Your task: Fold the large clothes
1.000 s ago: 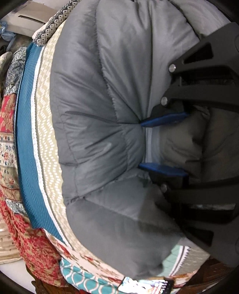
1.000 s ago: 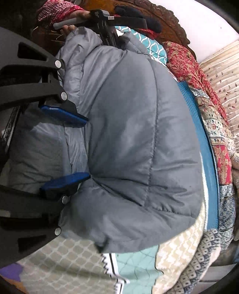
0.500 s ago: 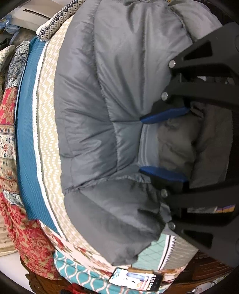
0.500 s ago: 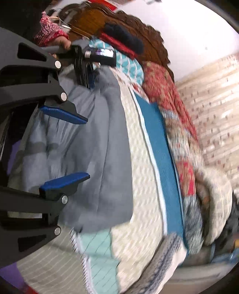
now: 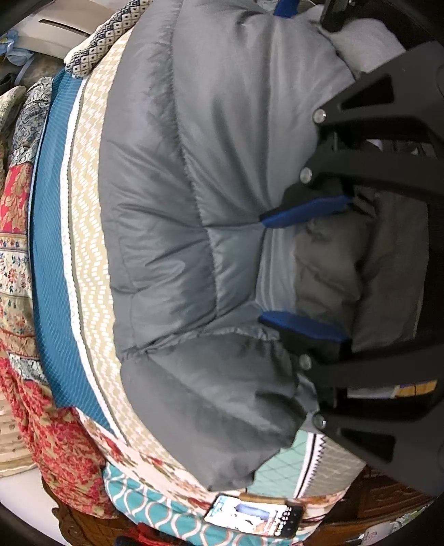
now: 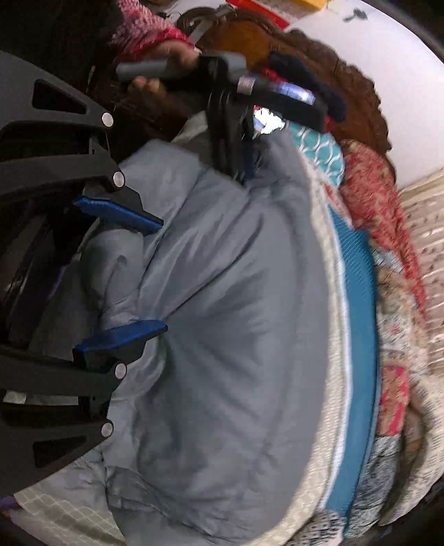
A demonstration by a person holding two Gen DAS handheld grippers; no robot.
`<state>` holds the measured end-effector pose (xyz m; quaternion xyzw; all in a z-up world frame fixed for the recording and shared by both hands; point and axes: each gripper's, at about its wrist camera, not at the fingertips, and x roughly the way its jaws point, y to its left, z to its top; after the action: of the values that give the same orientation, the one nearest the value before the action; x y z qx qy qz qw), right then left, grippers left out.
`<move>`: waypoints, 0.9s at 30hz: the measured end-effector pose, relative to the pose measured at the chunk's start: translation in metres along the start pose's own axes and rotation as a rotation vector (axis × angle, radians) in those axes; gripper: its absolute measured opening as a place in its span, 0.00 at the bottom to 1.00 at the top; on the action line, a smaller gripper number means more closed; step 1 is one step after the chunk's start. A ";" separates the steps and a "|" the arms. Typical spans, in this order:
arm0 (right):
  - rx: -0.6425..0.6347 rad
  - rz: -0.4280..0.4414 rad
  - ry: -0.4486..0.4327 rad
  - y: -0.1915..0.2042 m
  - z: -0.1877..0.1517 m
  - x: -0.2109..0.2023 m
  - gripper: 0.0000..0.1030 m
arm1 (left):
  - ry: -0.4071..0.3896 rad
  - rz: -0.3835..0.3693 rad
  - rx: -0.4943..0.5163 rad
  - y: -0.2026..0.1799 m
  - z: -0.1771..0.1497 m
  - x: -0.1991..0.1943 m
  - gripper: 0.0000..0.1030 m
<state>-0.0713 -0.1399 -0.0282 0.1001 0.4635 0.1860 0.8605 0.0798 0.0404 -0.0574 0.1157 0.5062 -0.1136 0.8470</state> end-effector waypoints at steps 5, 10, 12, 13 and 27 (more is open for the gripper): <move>0.077 0.036 0.018 -0.019 -0.006 0.014 0.99 | -0.004 0.008 0.008 -0.001 0.000 0.002 0.50; 0.074 0.026 0.014 -0.023 -0.012 0.021 0.99 | -0.001 0.009 0.008 -0.001 0.000 0.002 0.50; 0.073 0.024 0.013 -0.022 -0.013 0.020 0.99 | 0.000 0.004 0.007 0.000 0.001 -0.001 0.50; 0.072 0.023 0.011 -0.022 -0.013 0.020 0.99 | -0.007 -0.016 0.000 0.001 0.001 -0.004 0.50; 0.196 0.008 -0.321 -0.088 -0.010 -0.126 0.86 | -0.205 -0.026 -0.084 0.117 0.021 -0.064 0.85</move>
<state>-0.1226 -0.2725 0.0321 0.2135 0.3357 0.1250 0.9089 0.1040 0.1492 0.0187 0.0613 0.4228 -0.1142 0.8969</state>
